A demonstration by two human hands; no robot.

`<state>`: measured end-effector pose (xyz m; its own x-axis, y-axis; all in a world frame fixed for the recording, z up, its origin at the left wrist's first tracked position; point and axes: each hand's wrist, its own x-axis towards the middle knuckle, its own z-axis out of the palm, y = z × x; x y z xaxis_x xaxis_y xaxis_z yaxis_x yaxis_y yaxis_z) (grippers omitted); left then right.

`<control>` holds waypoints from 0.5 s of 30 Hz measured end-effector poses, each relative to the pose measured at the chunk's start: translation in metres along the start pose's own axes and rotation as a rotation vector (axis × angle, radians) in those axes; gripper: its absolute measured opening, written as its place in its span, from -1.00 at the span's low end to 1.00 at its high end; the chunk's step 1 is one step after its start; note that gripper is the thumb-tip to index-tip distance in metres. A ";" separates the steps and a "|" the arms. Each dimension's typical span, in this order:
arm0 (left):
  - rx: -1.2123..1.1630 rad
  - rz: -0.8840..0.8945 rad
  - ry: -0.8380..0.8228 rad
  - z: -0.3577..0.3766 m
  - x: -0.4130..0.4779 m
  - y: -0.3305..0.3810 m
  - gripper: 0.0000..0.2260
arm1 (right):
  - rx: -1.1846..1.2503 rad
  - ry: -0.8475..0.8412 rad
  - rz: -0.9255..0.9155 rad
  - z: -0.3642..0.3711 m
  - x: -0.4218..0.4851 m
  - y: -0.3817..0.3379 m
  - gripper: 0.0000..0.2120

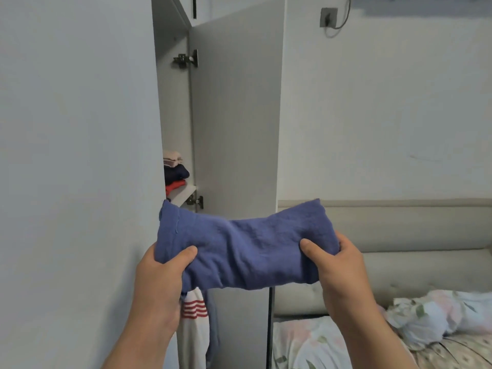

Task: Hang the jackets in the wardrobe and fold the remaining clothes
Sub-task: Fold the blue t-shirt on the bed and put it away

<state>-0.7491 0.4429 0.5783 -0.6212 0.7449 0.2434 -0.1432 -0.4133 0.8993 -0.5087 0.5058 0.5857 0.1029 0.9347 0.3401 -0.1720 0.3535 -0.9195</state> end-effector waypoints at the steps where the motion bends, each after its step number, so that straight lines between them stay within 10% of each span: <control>1: -0.003 0.012 0.011 0.005 0.009 -0.003 -0.83 | 0.007 -0.014 -0.005 0.004 0.013 0.006 -0.90; 15: 0.001 0.045 0.177 0.052 0.123 -0.037 -0.80 | 0.041 -0.124 -0.008 0.073 0.154 0.055 -0.85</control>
<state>-0.7801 0.5767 0.5942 -0.7529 0.6219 0.2153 -0.1119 -0.4434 0.8893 -0.5739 0.6714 0.6016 -0.0171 0.9281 0.3720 -0.2116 0.3603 -0.9085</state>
